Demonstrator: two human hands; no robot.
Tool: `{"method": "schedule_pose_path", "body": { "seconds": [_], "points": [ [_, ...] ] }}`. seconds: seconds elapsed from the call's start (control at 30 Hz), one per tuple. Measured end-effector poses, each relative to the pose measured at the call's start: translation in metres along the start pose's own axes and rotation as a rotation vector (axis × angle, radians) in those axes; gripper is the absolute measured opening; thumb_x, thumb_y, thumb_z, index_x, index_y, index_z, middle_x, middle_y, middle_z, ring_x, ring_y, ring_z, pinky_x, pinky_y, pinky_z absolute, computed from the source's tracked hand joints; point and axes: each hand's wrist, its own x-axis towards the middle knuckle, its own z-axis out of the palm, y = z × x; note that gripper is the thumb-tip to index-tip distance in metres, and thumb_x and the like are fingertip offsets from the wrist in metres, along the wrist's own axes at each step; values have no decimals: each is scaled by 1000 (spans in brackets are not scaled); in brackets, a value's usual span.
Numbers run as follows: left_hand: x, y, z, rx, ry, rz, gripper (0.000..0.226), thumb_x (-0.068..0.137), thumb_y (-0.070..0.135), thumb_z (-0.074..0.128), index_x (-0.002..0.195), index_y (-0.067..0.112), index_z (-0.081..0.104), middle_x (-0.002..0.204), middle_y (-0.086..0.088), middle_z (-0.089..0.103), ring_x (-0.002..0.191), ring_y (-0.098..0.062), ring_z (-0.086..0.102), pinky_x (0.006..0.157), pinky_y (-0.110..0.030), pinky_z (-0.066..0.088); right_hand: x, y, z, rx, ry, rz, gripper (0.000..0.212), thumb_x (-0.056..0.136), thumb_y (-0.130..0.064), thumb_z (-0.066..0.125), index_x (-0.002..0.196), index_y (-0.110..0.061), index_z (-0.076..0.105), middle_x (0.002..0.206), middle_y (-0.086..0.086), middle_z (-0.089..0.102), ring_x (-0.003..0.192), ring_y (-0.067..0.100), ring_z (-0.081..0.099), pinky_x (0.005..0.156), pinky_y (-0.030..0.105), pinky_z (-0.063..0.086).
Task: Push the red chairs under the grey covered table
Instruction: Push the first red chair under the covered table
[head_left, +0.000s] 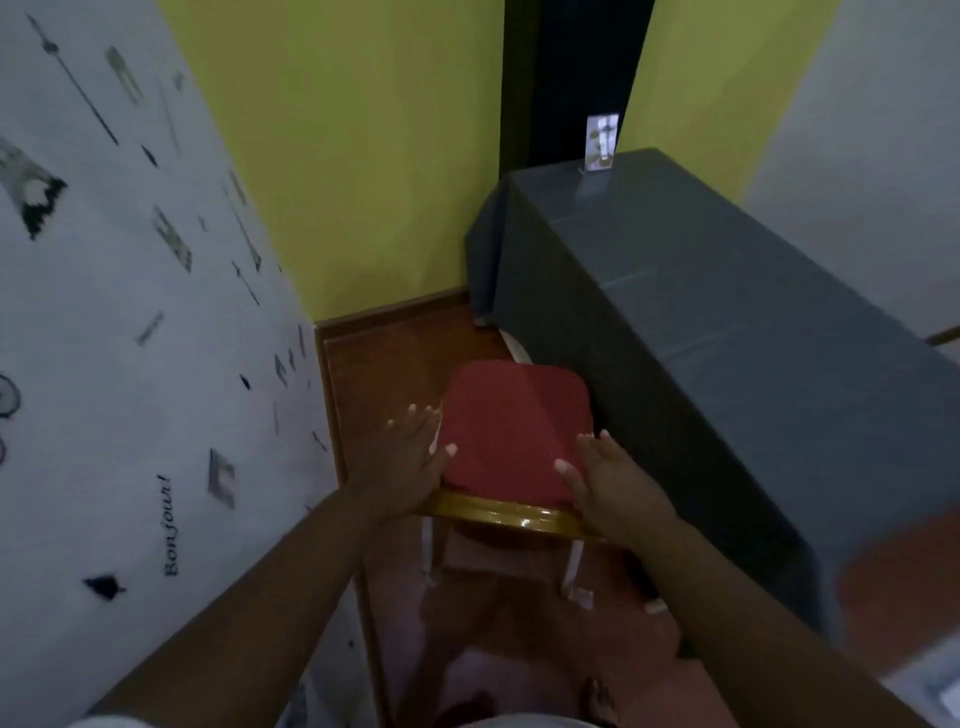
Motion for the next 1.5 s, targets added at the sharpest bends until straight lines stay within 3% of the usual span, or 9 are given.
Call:
{"method": "schedule_pose_path", "body": {
  "seconds": [0.1,0.2,0.4,0.53,0.77,1.0,1.17,1.5],
  "points": [
    [-3,-11,16,15,1,7,77,89,65,14,151,19,16,160,-6,19,149,-23,6,118,-44,6,-7,5,11,23,-25,17,64,99,-54,28,149,-15,27,158,8,27,148,22,14,116,43,22],
    [-8,-21,32,27,29,25,97,80,78,-1,150,15,23,159,-8,23,149,-24,5,118,-43,4,-12,8,16,54,-44,25,61,99,-53,28,149,-18,28,158,6,28,148,20,15,114,41,22],
    [3,-26,33,24,109,54,76,89,59,12,149,14,25,159,-7,23,149,-23,4,119,-45,5,-2,16,20,91,1,-36,61,98,-53,32,149,-19,29,156,8,31,145,21,25,114,43,29],
    [5,-25,37,-3,132,71,68,91,50,17,147,13,30,157,-8,28,148,-23,7,118,-42,5,2,22,27,145,36,-26,56,100,-43,37,150,-20,29,156,8,32,143,22,29,112,42,31],
    [3,-27,38,26,142,68,64,90,41,25,147,13,30,157,-9,28,149,-27,7,118,-54,16,2,26,33,132,107,-83,55,100,-30,40,151,-17,25,158,8,27,147,22,15,115,40,19],
    [9,-34,39,47,123,180,64,90,35,29,150,15,22,160,-5,17,149,-26,1,118,-55,12,5,28,44,88,173,-81,67,98,-52,18,154,-16,8,163,3,12,148,15,-5,119,37,4],
    [9,-41,41,-12,109,250,67,88,29,32,151,12,16,161,-5,13,150,-21,0,120,-52,8,-3,26,49,87,137,-72,68,97,-54,15,154,-21,0,164,-1,2,147,10,-13,121,41,4],
    [27,-54,33,-16,65,376,69,87,26,35,152,12,14,162,-4,13,150,-19,-1,121,-47,5,-22,7,63,182,187,80,74,93,-62,11,154,-22,-2,162,-6,-5,144,0,-19,119,34,2]
  ]
}}
